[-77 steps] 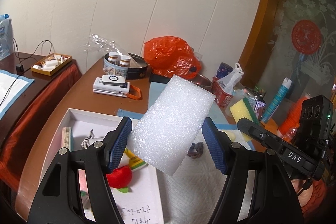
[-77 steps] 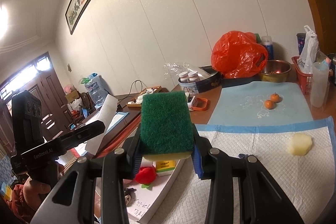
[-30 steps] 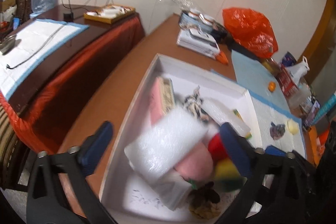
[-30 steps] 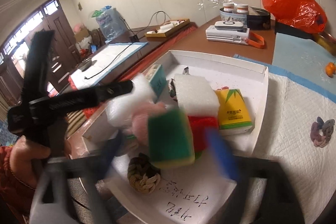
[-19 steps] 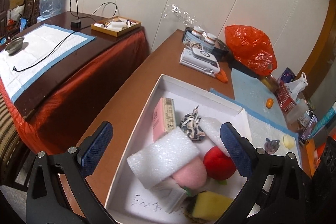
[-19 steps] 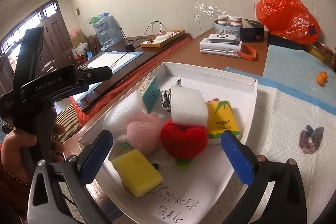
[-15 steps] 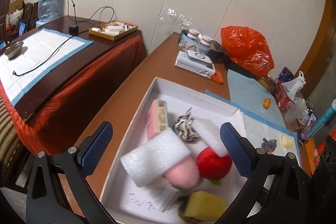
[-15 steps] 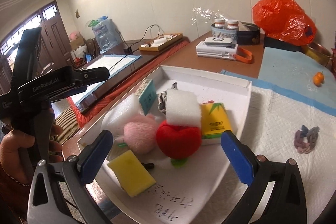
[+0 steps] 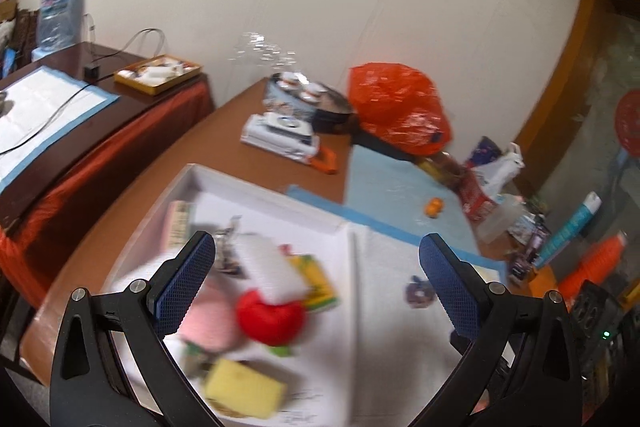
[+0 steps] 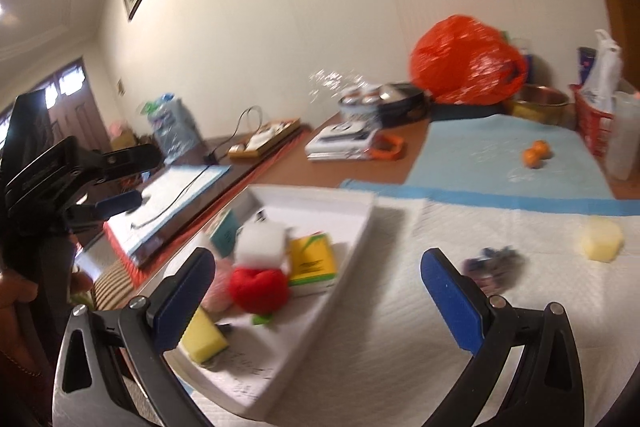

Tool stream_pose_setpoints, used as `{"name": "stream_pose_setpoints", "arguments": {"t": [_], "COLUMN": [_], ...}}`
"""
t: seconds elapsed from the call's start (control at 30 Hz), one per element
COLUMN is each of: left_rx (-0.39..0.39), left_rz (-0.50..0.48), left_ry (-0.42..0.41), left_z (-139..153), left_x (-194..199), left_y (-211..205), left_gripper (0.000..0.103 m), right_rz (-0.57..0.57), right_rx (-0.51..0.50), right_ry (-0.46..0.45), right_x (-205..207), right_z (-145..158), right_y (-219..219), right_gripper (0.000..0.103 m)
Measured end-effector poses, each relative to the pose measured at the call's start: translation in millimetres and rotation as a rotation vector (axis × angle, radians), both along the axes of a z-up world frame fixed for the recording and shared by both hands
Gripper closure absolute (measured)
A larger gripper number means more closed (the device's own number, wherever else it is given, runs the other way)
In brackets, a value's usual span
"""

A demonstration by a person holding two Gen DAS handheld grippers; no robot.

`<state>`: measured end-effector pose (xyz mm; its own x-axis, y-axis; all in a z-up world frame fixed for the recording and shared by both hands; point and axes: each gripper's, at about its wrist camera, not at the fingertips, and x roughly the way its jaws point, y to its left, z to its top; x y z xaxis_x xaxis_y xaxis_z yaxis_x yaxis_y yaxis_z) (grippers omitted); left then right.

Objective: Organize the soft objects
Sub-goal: 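Move both open grippers back over the pad toward the grey rope and yellow sponge, then grasp the grey knotted rope with the left gripper while the right gripper grasps the yellow octagonal sponge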

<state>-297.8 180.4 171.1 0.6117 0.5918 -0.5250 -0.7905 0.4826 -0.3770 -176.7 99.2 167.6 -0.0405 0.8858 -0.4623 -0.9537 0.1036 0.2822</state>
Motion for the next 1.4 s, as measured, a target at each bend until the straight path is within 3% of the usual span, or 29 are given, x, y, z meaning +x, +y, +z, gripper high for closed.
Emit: {"name": "stream_pose_setpoints", "arguments": {"t": [0.33,0.47,0.73,0.83,0.97,1.07,1.17,1.4], "left_rx": [0.025,0.081,0.128,0.090,0.019,-0.031,-0.041,-0.058], "left_rz": [-0.134,-0.193,-0.251,-0.247,-0.267,-0.299,-0.334,-0.364], "left_ry": [0.009,-0.016,0.069,0.120,0.234,0.309,0.382,0.499], "left_z": [9,22,52,30,-25,-67,-99,-145], "left_x": [88,126,185,197,217,236,255,290], "left_y": [-38,-43,-37,-29,-22,-21,-25,-16], "left_gripper": [0.000,0.000,0.000,0.000,0.000,0.000,0.001,0.003], "right_rz": [-0.118,-0.190,-0.445,-0.547,-0.607,-0.547,-0.465,-0.370], "right_rx": [0.031,0.037,0.143,0.163,0.037,-0.126,-0.226,-0.323], "right_ry": [0.022,0.049,0.060,0.066,0.094,0.094,0.061,-0.043], "right_x": [73,115,227,261,290,295,284,264], "right_z": [3,3,38,46,12,-29,-60,-88], "right_y": [-46,-64,-110,-129,-125,-97,-68,-6], "right_gripper": [0.000,0.000,0.000,0.000,0.000,0.000,0.000,0.000]}}
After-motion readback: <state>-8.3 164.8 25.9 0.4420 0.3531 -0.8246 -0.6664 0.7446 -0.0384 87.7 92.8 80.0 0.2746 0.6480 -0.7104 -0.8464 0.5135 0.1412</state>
